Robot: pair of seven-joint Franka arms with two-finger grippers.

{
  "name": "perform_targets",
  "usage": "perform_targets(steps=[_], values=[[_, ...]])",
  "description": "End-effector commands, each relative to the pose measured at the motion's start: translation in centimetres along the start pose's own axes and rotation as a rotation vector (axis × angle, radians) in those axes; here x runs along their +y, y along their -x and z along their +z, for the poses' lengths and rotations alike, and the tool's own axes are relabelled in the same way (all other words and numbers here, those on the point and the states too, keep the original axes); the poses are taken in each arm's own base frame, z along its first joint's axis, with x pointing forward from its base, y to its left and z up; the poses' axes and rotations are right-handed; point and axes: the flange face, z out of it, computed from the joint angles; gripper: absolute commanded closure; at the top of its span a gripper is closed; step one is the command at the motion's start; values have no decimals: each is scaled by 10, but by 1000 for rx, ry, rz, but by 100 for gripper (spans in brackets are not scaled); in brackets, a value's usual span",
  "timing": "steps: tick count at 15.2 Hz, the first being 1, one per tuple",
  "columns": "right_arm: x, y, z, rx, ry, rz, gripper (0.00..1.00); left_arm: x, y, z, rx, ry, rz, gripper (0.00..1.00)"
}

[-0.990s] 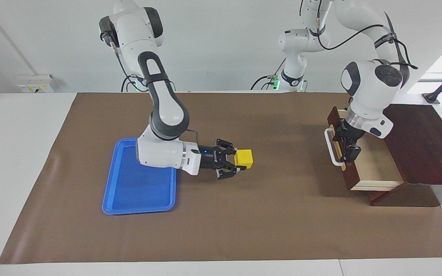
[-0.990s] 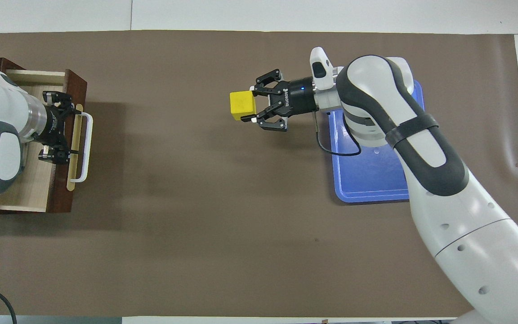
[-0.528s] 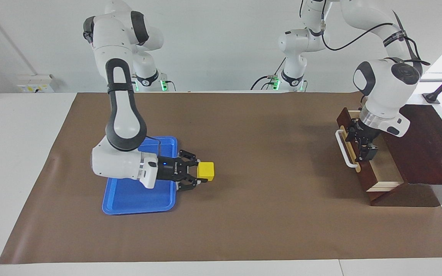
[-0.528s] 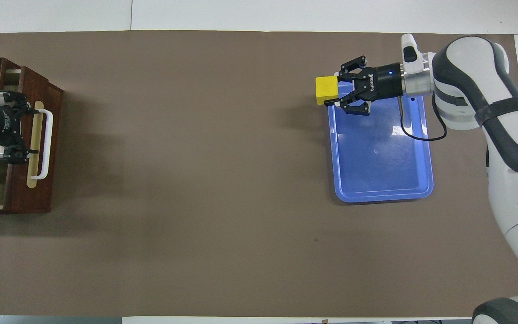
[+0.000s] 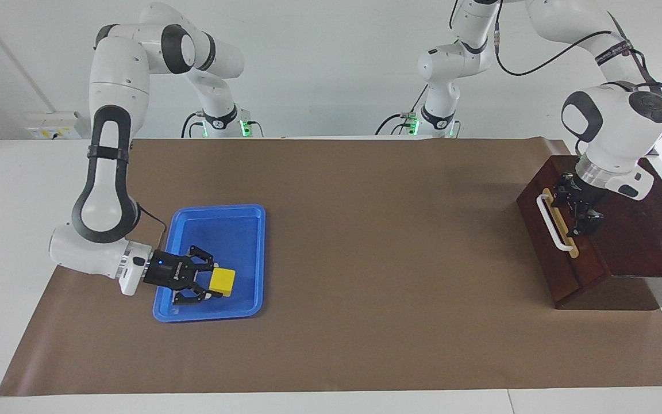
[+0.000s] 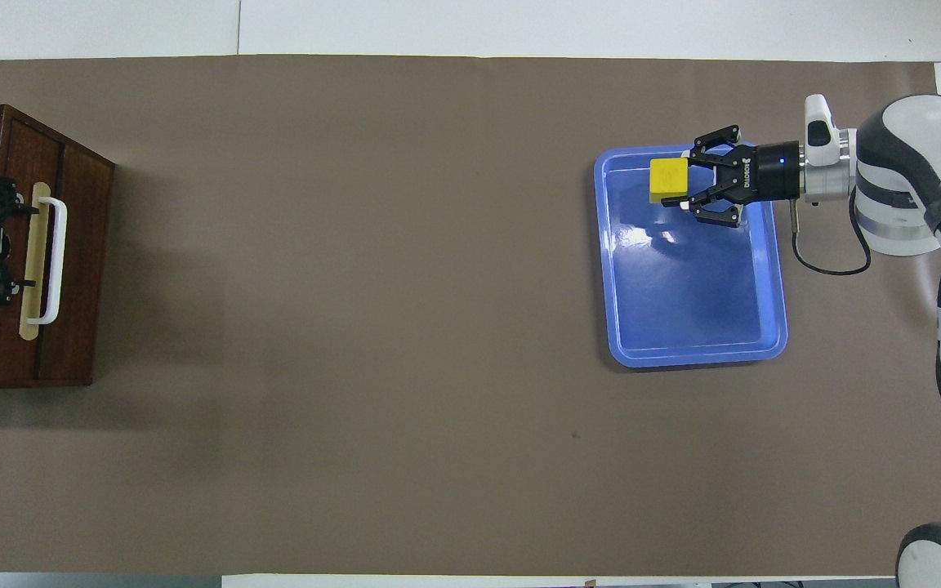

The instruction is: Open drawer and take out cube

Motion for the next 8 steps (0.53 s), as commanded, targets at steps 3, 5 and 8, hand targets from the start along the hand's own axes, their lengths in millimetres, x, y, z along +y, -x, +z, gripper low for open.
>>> perform_targets(steps=[3, 5, 8], values=[[-12, 27, 14, 38, -40, -87, 100, 14, 38, -55, 2, -49, 242, 0], [-14, 28, 18, 38, -45, -90, 100, 7, 55, -73, -16, -61, 405, 0], [-16, 29, 29, 62, -23, -145, 100, -7, 90, -97, -46, -91, 689, 0]])
